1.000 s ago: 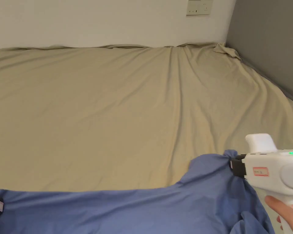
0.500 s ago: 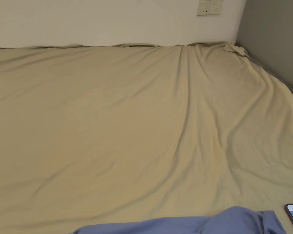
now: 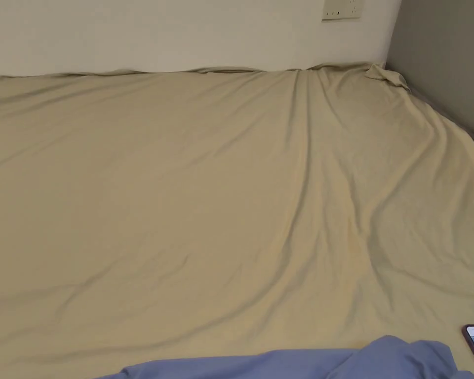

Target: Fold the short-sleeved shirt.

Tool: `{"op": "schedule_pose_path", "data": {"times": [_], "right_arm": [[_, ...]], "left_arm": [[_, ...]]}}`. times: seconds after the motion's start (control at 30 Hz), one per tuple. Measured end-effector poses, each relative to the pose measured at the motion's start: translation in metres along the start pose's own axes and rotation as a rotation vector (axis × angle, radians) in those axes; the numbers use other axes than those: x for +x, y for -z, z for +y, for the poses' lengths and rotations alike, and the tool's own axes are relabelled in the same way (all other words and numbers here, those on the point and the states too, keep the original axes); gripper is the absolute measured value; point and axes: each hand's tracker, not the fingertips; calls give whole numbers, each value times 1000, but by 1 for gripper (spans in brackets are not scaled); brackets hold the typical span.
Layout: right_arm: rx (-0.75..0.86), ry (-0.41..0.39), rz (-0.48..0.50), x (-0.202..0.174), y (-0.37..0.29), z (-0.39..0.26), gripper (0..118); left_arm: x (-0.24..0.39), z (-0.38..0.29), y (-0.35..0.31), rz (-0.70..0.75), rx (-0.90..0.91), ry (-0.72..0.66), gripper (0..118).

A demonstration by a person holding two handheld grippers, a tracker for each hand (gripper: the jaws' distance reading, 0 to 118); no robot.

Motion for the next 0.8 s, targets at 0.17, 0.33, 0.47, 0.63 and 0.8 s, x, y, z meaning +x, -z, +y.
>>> {"op": "schedule_pose_path", "data": {"times": [0.17,0.33,0.47,0.63,0.8], "right_arm": [[227,-81,-3,-36,-70,24,106],[425,-183,45,-71,-107,39,2],[392,-177,101,-84,-98,36,2],[375,-152,176,-93,-91,27,2],[298,-172,222,-107,-75,22,2]], "left_arm": [[6,26,-102,1,310,-4,79],[20,46,-168,50,547,72,0],[12,56,-179,-69,516,48,0],[-18,50,-153,-193,378,-9,0],[-74,33,-97,-423,183,-152,0]]}}
